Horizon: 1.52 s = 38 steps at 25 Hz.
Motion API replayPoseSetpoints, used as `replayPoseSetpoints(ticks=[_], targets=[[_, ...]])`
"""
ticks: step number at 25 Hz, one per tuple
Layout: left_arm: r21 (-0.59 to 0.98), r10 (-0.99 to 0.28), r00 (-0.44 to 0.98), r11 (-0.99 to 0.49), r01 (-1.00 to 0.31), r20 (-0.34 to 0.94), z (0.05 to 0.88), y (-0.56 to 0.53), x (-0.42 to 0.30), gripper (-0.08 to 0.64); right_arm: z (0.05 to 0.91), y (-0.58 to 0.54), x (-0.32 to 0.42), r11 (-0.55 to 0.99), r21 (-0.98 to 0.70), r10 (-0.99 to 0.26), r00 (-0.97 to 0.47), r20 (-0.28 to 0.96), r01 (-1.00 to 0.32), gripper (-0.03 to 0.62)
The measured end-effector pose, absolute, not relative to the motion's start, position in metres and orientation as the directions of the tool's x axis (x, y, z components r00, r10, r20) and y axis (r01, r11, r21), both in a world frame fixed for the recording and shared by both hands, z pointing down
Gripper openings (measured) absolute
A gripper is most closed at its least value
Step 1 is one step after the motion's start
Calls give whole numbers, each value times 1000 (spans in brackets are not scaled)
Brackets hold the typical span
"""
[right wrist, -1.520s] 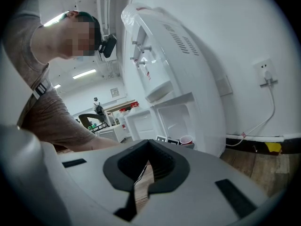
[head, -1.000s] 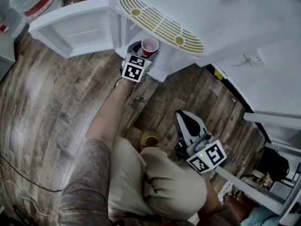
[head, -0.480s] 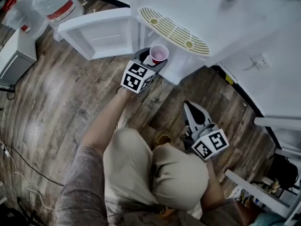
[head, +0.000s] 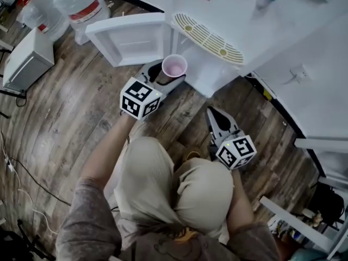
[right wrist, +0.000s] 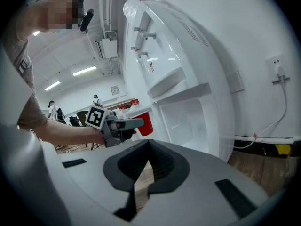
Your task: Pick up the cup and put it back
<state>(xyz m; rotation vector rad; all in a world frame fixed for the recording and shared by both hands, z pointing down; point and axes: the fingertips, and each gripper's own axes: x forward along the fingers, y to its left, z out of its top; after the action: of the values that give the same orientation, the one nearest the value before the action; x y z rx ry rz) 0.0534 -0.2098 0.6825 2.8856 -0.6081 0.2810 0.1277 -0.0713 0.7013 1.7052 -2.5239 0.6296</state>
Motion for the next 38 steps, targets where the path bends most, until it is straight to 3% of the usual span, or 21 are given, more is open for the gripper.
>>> replayPoseSetpoints(ticks=[13,38], targets=[[143,-483,848,-844,-518,218,676,-162,-45,293,701,-79,123,297,-287,-889,-374,263,-911,3],[133,-522,824,-821,-556,221,681,-150,-68,293,693,-64,132,289,-282,-900,-360,245,-915,3]])
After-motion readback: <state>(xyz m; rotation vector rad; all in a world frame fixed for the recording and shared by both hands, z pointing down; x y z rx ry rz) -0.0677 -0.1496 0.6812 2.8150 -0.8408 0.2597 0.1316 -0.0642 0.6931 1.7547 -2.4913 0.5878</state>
